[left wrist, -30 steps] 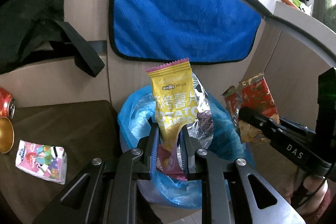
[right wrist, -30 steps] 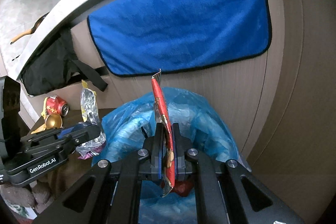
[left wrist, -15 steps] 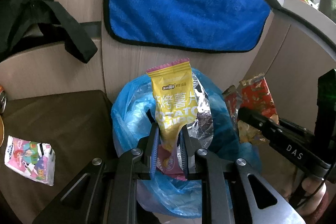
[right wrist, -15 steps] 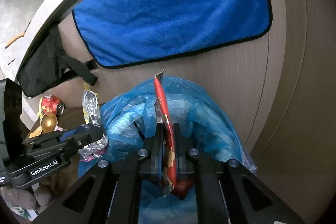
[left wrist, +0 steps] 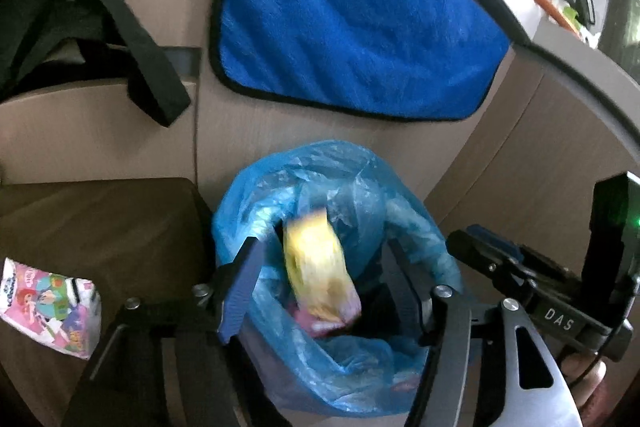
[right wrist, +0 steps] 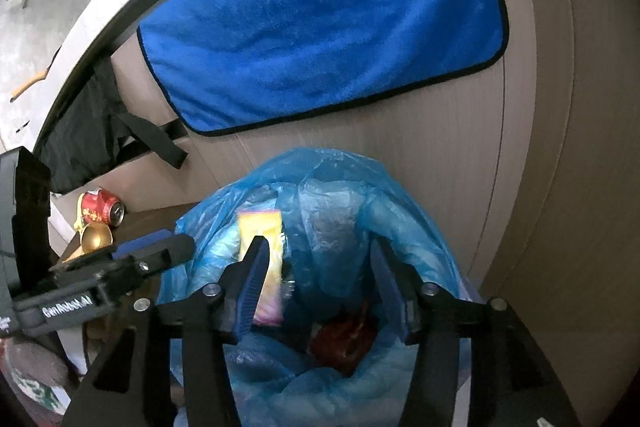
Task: Collect trash
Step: 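Lower both tools into the bin and open them to drop the packets, then move the right tool to the pink Kleenex pack while left reaches the yellow packet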
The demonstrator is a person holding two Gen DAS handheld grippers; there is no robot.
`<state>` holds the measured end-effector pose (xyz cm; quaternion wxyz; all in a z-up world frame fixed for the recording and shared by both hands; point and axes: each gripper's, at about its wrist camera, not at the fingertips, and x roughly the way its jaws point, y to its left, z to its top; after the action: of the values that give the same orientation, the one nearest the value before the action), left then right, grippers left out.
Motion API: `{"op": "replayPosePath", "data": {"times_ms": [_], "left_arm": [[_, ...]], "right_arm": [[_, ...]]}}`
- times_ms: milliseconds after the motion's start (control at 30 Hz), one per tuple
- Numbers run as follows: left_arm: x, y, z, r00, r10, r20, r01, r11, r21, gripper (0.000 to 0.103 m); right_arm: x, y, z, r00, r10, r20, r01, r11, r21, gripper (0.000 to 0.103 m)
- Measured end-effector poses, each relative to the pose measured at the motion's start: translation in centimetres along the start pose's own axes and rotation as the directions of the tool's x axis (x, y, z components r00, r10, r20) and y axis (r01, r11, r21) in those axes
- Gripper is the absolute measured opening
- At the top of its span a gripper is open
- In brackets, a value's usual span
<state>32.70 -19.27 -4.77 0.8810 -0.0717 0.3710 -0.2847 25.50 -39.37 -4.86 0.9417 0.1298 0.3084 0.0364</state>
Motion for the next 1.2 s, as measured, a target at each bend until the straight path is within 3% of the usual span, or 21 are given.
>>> {"op": "replayPosePath", "data": {"times_ms": [167,333,500,700,933,1033,1200], "left_arm": [[-3.0,1.8,0.2,0.999,0.019,0.040,-0.019,1.000,-0.016,0.067],[-7.3,4.6,0.0,0.991,0.093,0.095,-0.091,0.996,-0.024,0.068],[-12.6,9.0,-0.5,0.971,0.180,0.155,-0.169,0.982,-0.078,0.068],[-19.0,16.5,-2.0,0.929,0.312,0.199,-0.281,0.945,-0.170,0.068],[-23.1,25.0,-5.3,0.900,0.405,0.160,-0.367,0.903,-0.222,0.068],[-24.0,29.4,-6.3,0.903,0.413,0.119,-0.377,0.894,-0.242,0.068],[-24.9,35.6,-6.5,0.899,0.431,0.078,-0.394,0.874,-0.286,0.068]], "right_arm": [[-1.1,0.5,0.1,1.000,-0.005,0.012,0.005,1.000,-0.010,0.051],[-2.7,2.4,0.4,0.999,0.007,0.031,-0.006,1.000,-0.026,0.051],[-4.0,6.9,0.7,0.998,0.023,0.059,-0.017,0.994,-0.108,0.052],[-4.0,14.2,0.9,0.995,0.007,0.098,0.017,0.969,-0.247,0.064],[-0.7,21.4,0.2,0.992,0.128,-0.011,-0.124,0.934,-0.336,0.065],[1.5,24.3,-0.7,0.979,0.181,-0.090,-0.202,0.903,-0.380,0.065],[4.1,28.1,-2.4,0.964,0.199,-0.175,-0.257,0.861,-0.440,0.065]]}}
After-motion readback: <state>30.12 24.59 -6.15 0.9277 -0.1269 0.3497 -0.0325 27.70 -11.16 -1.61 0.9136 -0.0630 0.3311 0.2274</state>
